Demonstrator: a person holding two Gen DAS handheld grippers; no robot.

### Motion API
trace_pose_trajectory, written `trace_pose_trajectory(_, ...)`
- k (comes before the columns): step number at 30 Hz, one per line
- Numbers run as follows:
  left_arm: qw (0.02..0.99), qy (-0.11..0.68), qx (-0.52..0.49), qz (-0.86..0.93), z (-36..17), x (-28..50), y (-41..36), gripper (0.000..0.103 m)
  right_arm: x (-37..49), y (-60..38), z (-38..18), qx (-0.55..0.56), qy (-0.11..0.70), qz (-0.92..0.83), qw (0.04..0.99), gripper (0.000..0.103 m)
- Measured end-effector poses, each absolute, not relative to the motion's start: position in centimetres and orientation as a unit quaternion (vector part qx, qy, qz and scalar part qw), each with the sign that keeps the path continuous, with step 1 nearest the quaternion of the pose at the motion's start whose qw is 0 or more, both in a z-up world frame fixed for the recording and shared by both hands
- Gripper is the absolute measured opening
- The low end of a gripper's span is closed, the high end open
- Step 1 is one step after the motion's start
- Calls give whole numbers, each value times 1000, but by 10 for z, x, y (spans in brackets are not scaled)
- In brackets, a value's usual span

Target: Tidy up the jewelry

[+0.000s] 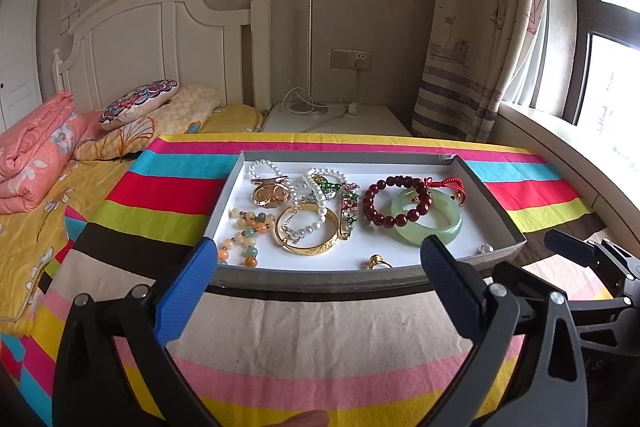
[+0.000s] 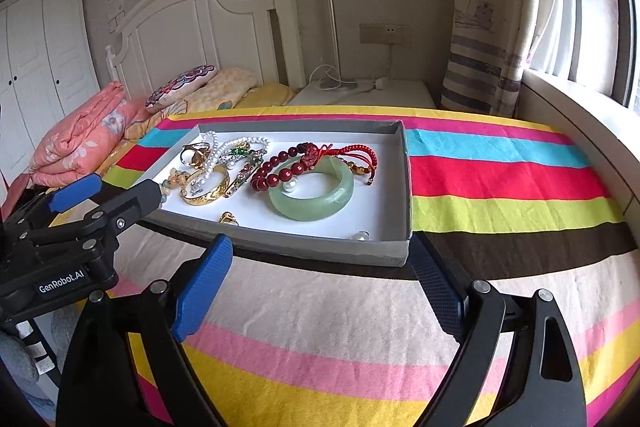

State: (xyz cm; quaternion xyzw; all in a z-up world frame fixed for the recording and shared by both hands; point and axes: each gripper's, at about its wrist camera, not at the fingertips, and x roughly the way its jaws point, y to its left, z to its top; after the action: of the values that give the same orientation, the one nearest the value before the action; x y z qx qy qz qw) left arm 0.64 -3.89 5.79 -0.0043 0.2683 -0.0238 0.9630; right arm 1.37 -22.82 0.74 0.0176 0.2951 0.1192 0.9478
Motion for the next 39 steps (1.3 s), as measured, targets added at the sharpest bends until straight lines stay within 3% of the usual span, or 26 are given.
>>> trace_pose_trajectory(39, 963, 270, 12, 15, 55, -1, -37, 100, 10, -235, 8, 36, 289, 111, 950, 86)
